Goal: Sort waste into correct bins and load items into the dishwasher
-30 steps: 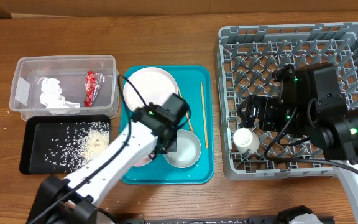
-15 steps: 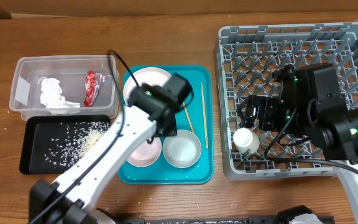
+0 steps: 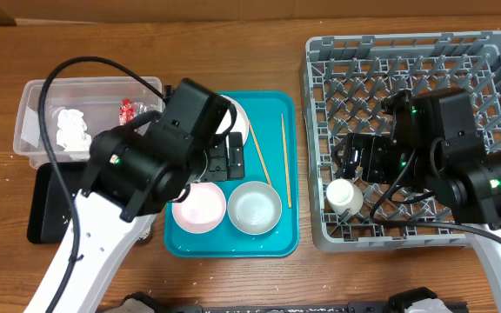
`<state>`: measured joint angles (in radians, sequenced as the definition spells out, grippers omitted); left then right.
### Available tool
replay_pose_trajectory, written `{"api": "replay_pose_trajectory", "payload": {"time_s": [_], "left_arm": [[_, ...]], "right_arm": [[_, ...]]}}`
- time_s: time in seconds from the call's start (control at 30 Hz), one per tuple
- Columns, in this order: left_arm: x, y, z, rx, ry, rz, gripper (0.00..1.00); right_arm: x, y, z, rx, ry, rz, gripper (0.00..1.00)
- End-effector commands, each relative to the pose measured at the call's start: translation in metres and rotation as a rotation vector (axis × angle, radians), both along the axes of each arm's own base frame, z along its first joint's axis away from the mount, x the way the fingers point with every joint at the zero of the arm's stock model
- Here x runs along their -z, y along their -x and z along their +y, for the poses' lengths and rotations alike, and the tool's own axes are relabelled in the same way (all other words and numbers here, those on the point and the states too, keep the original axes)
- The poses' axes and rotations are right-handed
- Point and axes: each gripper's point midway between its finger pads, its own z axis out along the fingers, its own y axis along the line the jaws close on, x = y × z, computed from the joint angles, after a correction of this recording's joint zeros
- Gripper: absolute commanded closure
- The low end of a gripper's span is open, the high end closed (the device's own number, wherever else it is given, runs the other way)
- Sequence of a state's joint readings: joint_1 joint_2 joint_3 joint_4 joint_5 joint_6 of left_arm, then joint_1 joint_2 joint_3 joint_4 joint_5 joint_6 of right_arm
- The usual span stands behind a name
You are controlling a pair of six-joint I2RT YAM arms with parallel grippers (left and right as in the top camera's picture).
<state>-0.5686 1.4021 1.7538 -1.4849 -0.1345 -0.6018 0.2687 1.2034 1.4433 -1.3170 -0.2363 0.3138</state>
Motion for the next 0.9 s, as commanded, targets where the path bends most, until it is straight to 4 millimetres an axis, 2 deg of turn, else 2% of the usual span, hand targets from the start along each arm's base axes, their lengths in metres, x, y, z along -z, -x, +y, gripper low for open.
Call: {"api": "replay_pose_trajectory", "payload": {"time_s": [0.0,0.2,0.33,0.37,0.4,0.47,0.5,0.57,0.6,0.63,0.7,0.8,0.87], "left_arm": [[-0.002,-0.006,0.009,-0.018,-0.051,-0.021,0.00],[-0.007,-0.016,0.024,-0.056,-0.129,-0.086,0.00],[-0.019,-0.035,0.020,-0.007,-0.139,-0.175,0.00],[-0.026,-0.042,0.019,0.020,-0.141,-0.218,0.00],[-0.041,-0.054,0.014,0.080,-0.131,-0.302,0.00],[-0.062,-0.061,0.009,0.154,-0.103,-0.400,0.00],[-0.073,-0.062,0.007,0.188,-0.088,-0.446,0.00],[-0.109,-0.060,0.007,0.300,-0.029,-0.609,0.00],[-0.123,-0.057,0.014,0.320,-0.019,-0.675,0.00],[-0.129,-0.055,0.022,0.309,-0.017,-0.703,0.00],[-0.131,-0.048,0.043,0.259,-0.027,-0.734,0.00],[-0.121,-0.034,0.064,0.215,-0.040,-0.758,0.00],[-0.114,-0.025,0.065,0.228,-0.026,-0.789,0.00]], "right_arm": [[-0.003,0.000,0.000,0.001,-0.005,-0.015,0.00],[-0.003,0.000,0.000,0.001,-0.005,-0.015,0.00],[-0.003,0.000,0.000,0.000,-0.005,-0.015,0.00],[-0.003,0.000,0.000,0.000,-0.005,-0.015,0.00],[-0.003,0.000,0.000,0.001,-0.005,-0.015,0.00],[-0.003,0.000,0.000,0.001,-0.005,-0.015,0.00],[-0.003,0.000,0.000,0.001,-0.005,-0.015,0.00],[-0.003,0.000,0.000,0.000,-0.005,-0.015,0.00],[-0.003,0.000,0.000,0.000,-0.005,-0.015,0.00],[-0.003,0.000,0.000,0.001,-0.005,-0.015,0.00],[-0.003,0.000,0.000,0.000,-0.005,-0.015,0.00],[-0.003,0.000,0.000,0.000,-0.005,-0.015,0.00],[-0.003,0.000,0.000,0.001,-0.005,-0.015,0.00]]}}
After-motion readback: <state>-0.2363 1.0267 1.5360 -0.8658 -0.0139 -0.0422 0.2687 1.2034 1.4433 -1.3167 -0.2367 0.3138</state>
